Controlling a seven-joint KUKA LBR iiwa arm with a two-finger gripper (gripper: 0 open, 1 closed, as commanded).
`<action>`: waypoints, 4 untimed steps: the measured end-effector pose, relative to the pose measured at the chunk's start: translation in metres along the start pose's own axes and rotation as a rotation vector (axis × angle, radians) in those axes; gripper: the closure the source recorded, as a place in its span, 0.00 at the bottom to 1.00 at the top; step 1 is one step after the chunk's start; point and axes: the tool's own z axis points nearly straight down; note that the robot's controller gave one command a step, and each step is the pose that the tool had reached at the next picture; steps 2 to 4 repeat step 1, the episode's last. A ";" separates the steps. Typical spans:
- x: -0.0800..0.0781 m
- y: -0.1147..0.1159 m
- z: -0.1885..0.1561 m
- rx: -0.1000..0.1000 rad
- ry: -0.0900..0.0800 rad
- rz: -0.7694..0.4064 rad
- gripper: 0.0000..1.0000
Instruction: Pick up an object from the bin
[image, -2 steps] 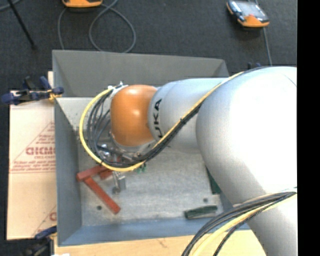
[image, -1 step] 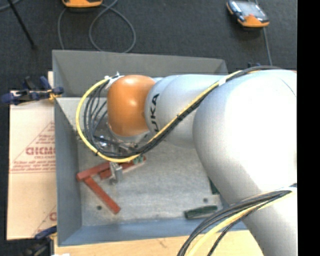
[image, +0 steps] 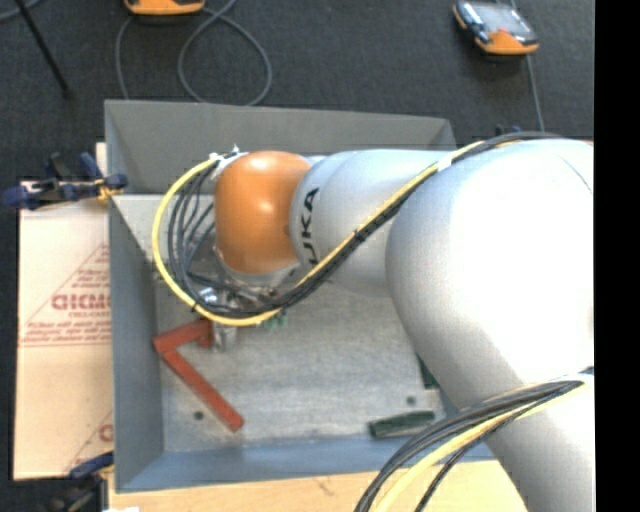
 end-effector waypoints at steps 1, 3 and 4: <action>0.021 0.014 -0.137 0.001 -0.008 0.009 1.00; 0.021 0.014 -0.137 0.001 -0.008 0.009 1.00; 0.021 0.014 -0.137 0.001 -0.008 0.009 1.00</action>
Offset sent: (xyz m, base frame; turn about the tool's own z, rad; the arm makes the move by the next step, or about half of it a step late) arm -0.0277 0.0051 0.1309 0.0097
